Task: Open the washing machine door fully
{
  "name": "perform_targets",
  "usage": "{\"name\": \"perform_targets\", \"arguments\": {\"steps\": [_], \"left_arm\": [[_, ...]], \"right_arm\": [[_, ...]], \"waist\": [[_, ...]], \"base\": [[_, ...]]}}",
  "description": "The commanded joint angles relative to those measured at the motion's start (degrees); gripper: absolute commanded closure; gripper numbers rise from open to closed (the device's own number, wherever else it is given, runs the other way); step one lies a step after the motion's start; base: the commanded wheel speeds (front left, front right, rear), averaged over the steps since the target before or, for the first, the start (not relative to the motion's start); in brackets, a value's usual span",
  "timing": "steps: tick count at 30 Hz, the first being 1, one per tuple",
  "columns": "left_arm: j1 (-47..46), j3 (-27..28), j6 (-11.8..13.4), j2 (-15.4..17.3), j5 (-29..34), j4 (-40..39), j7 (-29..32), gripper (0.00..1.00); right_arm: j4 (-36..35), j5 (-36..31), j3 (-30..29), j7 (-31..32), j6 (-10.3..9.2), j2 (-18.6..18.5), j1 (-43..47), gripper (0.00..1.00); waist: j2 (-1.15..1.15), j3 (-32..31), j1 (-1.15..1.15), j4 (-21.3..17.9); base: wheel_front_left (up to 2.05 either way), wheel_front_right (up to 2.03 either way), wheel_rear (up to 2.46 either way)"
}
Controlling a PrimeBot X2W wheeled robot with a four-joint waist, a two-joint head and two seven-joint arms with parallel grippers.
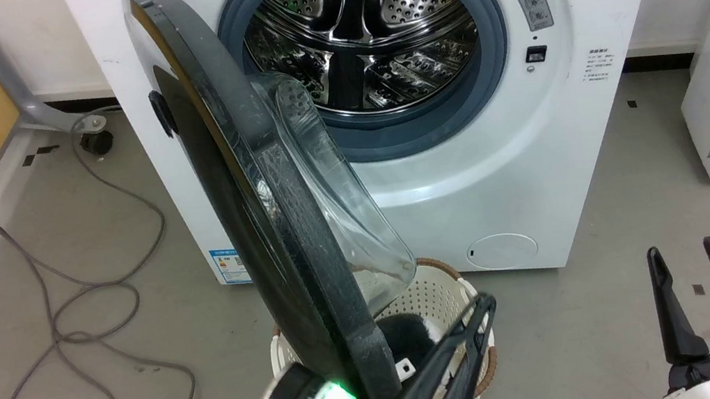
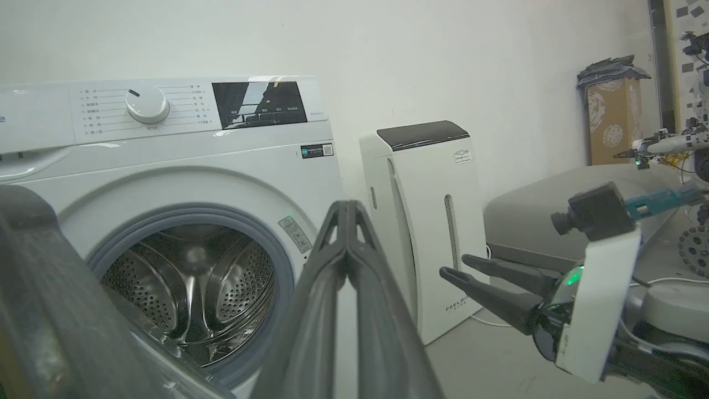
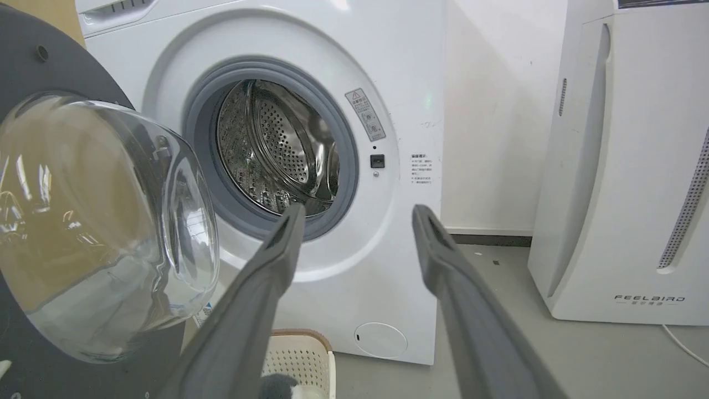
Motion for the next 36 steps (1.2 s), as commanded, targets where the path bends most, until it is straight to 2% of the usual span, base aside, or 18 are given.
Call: {"name": "perform_targets", "arguments": {"steps": [1,9,16,27,36], "left_arm": [[0.98,-0.30,-0.29,0.31,-0.42,1.12,-0.24,1.00],[2.40,0.98,1.24,-1.08,-4.22,8.12,-0.24,1.00],[1.86,2.61,1.61,-1.47,-4.51,13.27,-0.24,1.00],[1.65,5.39,1.29,-1.51,-4.99,16.34,-0.24,1.00],[2.63,6.22,0.71,-1.39,-4.75,15.55,-0.24,1.00]], "right_arm": [[0.01,-0.35,0.19,-0.20,0.30,0.28,0.72,0.00],[0.20,-1.72,0.47,-0.20,0.30,0.28,0.51,0.00],[0.19,-2.28,0.39,-0.21,0.30,0.28,0.00,0.00],[0.39,-2.13,0.74,-0.21,0.30,0.28,-0.54,0.00],[0.42,-1.64,1.26,-0.21,0.30,0.28,0.10,0.00]], "waist": [[0.00,0.11,0.00,0.08],[0.00,0.95,0.00,0.07],[0.00,2.04,0.00,0.19],[0.00,2.39,0.00,2.75],[0.00,2.46,0.00,6.74]], "base": [[0.00,0.00,0.00],[0.00,0.00,0.00],[0.00,0.00,0.00],[0.00,0.00,0.00],[0.00,0.00,0.00]]}}
